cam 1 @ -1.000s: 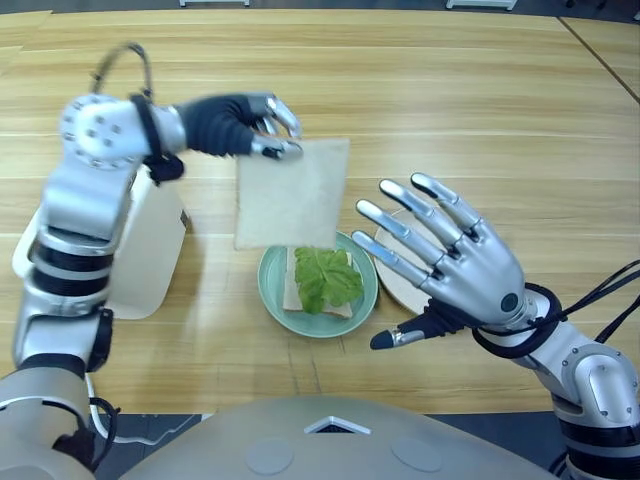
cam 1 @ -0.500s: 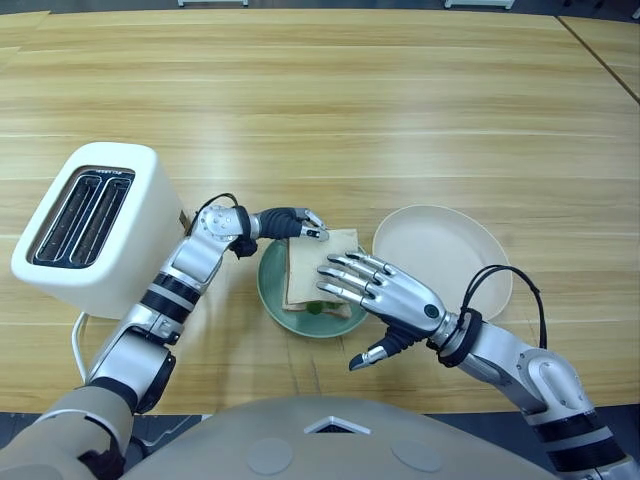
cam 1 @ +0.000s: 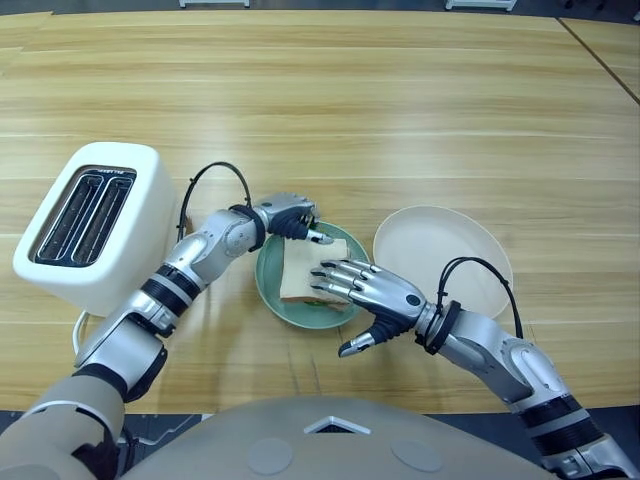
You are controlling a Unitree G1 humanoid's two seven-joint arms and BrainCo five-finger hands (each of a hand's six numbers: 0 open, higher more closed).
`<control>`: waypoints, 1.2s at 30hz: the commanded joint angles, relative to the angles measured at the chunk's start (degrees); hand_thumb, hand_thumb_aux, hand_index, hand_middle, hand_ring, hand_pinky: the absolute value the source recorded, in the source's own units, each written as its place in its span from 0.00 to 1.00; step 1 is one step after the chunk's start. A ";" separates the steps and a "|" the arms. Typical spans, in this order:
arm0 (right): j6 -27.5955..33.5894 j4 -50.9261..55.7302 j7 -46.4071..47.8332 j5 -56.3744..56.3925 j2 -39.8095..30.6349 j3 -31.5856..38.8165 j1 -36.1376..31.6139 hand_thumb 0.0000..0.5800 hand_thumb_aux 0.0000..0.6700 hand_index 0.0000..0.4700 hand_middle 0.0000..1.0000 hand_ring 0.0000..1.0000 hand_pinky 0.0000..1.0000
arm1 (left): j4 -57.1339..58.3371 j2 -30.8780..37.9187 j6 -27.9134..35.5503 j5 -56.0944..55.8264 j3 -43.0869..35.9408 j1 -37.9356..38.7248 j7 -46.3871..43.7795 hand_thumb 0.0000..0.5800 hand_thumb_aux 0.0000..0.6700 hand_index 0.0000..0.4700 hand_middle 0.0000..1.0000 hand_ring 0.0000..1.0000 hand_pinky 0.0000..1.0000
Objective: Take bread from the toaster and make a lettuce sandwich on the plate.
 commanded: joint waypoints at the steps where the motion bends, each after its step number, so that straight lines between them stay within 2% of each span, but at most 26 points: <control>1: 4.18 -0.47 1.29 -1.56 2.76 -0.02 -1.04 0.00 0.00 0.00 0.00 0.00 0.00 | -9.15 4.60 1.54 18.89 0.23 -5.09 22.89 0.00 0.00 0.00 0.00 0.00 0.00; 3: 4.58 -3.94 -1.67 3.27 5.41 -2.91 -1.49 0.00 0.00 0.00 0.00 0.00 0.00 | -13.60 5.71 0.66 17.56 3.99 -2.61 26.00 0.00 0.00 0.00 0.00 0.00 0.00; 6: 5.13 -10.39 -2.02 15.55 8.20 -7.29 -0.36 0.00 0.00 0.00 0.00 0.00 0.00 | -22.13 5.80 -1.97 -1.32 11.57 6.28 18.03 0.00 0.00 0.00 0.00 0.00 0.00; 7: 5.55 -12.59 -1.26 19.63 8.26 -8.72 0.37 0.69 0.44 0.44 0.00 0.00 0.00 | -25.83 6.91 -2.55 -8.18 12.90 9.54 13.71 0.76 0.51 0.51 0.00 0.00 0.00; 8: 5.87 -14.41 -0.67 22.74 8.15 -9.99 1.01 0.86 0.62 0.62 0.00 0.00 0.00 | -29.28 8.21 -3.13 -13.28 13.68 12.28 10.36 0.76 0.51 0.51 0.00 0.00 0.00; 9: 6.38 -16.28 0.04 25.16 7.84 -11.35 1.74 1.00 0.99 0.99 0.56 0.56 0.56 | -33.26 9.41 -2.89 -16.33 15.07 15.11 8.23 1.00 1.00 1.00 1.00 1.00 1.00; 10: 6.96 -18.35 0.87 27.14 7.38 -12.71 2.80 1.00 1.00 1.00 1.00 1.00 1.00 | -37.75 11.13 -2.62 -18.27 16.42 18.30 6.20 1.00 1.00 1.00 1.00 1.00 1.00; 13: 8.62 -24.64 4.00 29.76 6.45 -15.93 8.91 1.00 1.00 1.00 1.00 1.00 1.00 | -51.27 15.75 -0.65 -22.94 20.64 30.28 -0.30 1.00 1.00 1.00 1.00 1.00 1.00; 16: 7.79 -25.53 6.91 25.93 5.69 -15.30 17.86 1.00 1.00 1.00 1.00 1.00 1.00 | -59.60 19.07 -0.31 -23.34 20.44 43.95 -4.91 1.00 1.00 1.00 1.00 1.00 1.00; 20: 4.62 -20.59 6.19 15.14 6.05 -12.71 26.65 1.00 1.00 1.00 1.00 1.00 1.00 | -61.84 20.46 -2.29 -20.44 17.83 61.24 -5.91 1.00 1.00 1.00 1.00 1.00 1.00; 22: 4.42 -17.48 4.64 9.25 6.91 -11.10 28.05 1.00 1.00 1.00 1.00 1.00 1.00 | -59.65 20.87 -2.64 -19.03 17.26 66.00 -6.28 1.00 1.00 1.00 1.00 1.00 1.00; 25: 5.42 -12.37 1.77 1.25 8.27 -9.05 26.78 1.00 1.00 1.00 1.00 1.00 1.00 | -53.87 20.31 -3.06 -14.77 16.44 66.40 -6.52 1.00 1.00 1.00 1.00 1.00 1.00; 28: 7.11 -8.07 -2.22 -4.85 9.67 -7.72 25.20 1.00 1.00 1.00 1.00 1.00 1.00 | -46.01 18.22 -3.46 -7.98 14.54 60.44 -5.44 1.00 1.00 1.00 1.00 1.00 1.00; 32: 8.87 -2.20 -4.29 -12.02 10.34 -3.16 18.57 1.00 1.00 1.00 1.00 1.00 1.00 | -37.06 13.84 -2.12 -0.11 11.00 54.71 -3.48 1.00 1.00 1.00 1.00 1.00 1.00; 36: 10.45 1.74 -6.09 -14.68 11.38 0.19 12.52 1.00 1.00 1.00 1.00 1.00 1.00 | -30.32 10.08 -1.90 3.71 7.80 48.73 -2.56 1.00 1.00 1.00 1.00 1.00 1.00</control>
